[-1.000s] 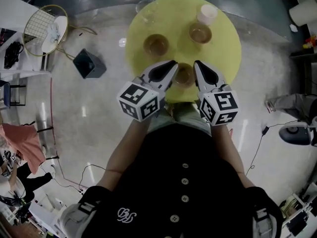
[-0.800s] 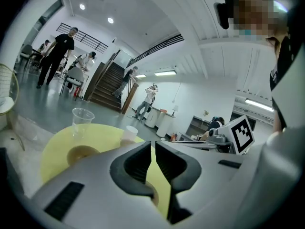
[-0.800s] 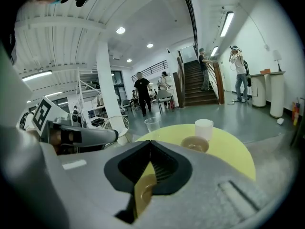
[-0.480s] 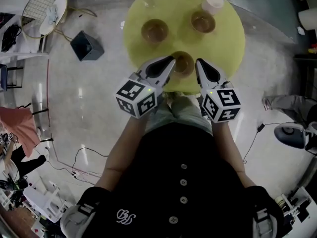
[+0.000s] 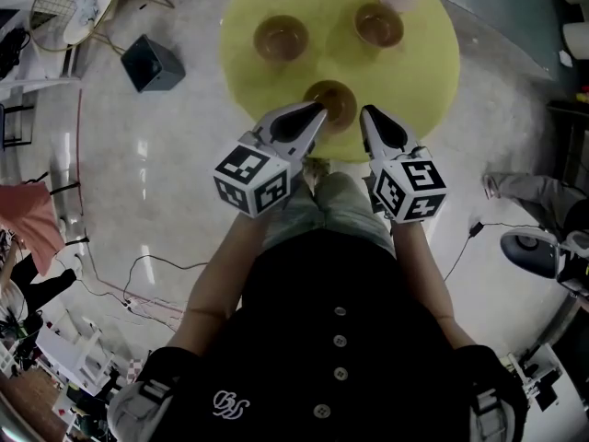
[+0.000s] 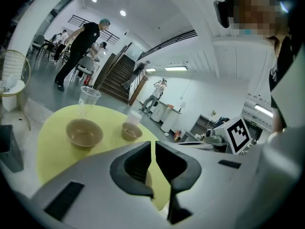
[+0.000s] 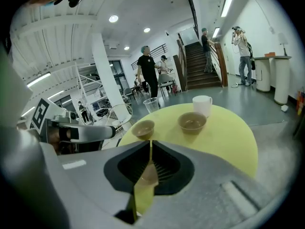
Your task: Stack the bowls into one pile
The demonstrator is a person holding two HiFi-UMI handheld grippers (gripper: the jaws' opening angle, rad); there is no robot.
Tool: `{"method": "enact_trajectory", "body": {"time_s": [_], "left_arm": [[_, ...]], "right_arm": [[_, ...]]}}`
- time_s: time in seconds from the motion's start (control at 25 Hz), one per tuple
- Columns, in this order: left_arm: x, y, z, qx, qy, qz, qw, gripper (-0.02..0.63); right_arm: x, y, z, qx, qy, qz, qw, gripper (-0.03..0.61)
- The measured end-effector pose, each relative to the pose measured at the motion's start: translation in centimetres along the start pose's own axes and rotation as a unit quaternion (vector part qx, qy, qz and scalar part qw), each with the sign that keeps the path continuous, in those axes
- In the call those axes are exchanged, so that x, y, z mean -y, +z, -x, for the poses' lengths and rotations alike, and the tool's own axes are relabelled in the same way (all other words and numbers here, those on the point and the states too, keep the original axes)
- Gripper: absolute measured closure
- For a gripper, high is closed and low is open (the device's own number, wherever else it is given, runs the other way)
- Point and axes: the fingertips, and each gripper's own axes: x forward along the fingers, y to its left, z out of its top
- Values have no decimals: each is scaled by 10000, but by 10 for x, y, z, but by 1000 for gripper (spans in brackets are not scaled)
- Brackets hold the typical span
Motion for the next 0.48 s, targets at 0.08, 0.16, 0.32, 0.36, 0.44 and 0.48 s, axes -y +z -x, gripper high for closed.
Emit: {"method": "enact_trajectory", "body": {"time_s": [0.08,0.16,0.32,0.36,0.44,0.48], "left_arm": [[-2,-6,-2,-45,29,56,10000,578],[-5,-13,-5,-92,60,144,9998,577],[-16,-28,-6,-136,142,440,9988,577],[-18,-32,-6,-167,143,500,9985,577],[-20,-39,-8,-263,117,558,9980,577],[-20,-42,-9,-303,109,574,9978,578]], "right_arm": [[2,-10,-4,-144,33,-49,9999,571],[5,-18,-10,-276,69,-120,9995,538],[6,-29,-24,-466,180,-275,9984,514],[6,-31,-27,-508,192,-291,9981,514],[9,-36,-31,-601,161,-301,9976,514],[12,-39,-33,-648,138,-322,9973,514]]}}
